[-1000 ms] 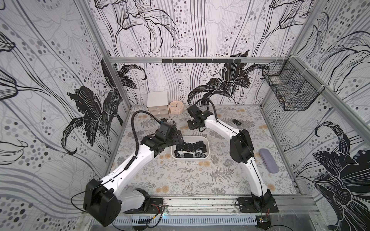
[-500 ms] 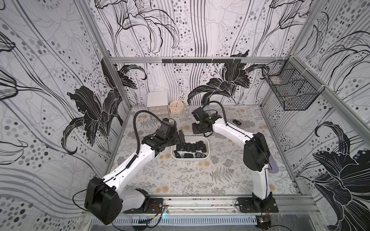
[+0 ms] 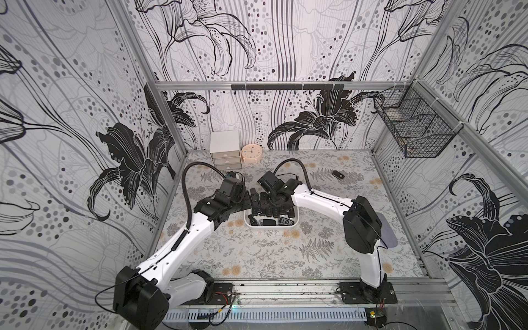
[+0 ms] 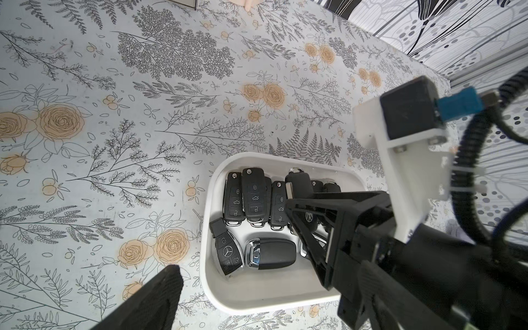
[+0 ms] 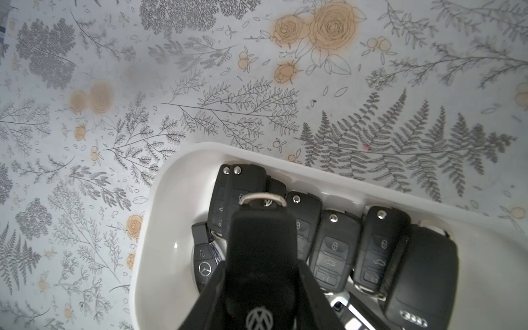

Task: Place the car key into the storage box
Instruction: Place the car key in the storage box.

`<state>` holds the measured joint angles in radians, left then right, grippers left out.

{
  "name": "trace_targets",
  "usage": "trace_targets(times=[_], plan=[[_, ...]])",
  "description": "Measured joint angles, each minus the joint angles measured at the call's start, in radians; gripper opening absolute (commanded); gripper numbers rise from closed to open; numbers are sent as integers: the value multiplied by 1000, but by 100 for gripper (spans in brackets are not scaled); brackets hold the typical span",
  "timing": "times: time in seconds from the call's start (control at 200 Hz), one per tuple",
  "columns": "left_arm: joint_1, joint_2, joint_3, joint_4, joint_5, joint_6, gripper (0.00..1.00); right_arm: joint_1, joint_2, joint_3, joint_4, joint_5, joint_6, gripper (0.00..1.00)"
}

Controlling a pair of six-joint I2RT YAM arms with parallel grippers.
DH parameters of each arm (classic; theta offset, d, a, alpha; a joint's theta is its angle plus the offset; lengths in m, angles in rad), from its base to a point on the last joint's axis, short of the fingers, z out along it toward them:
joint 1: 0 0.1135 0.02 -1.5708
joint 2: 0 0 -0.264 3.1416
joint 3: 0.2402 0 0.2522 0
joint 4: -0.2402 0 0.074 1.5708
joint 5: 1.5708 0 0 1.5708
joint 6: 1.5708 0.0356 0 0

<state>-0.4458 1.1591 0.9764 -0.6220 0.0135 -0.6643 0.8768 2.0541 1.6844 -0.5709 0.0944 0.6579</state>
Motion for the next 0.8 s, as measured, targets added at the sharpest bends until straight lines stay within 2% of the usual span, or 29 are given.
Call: trace_targets(times=[0.416,0.801], plan=[[2,-42,-9,-1,6,6,99,-2,115,10,18,9,35,32],[8,-41,-9,-2,6,9,99,-2,124,38,18,34,37,54]])
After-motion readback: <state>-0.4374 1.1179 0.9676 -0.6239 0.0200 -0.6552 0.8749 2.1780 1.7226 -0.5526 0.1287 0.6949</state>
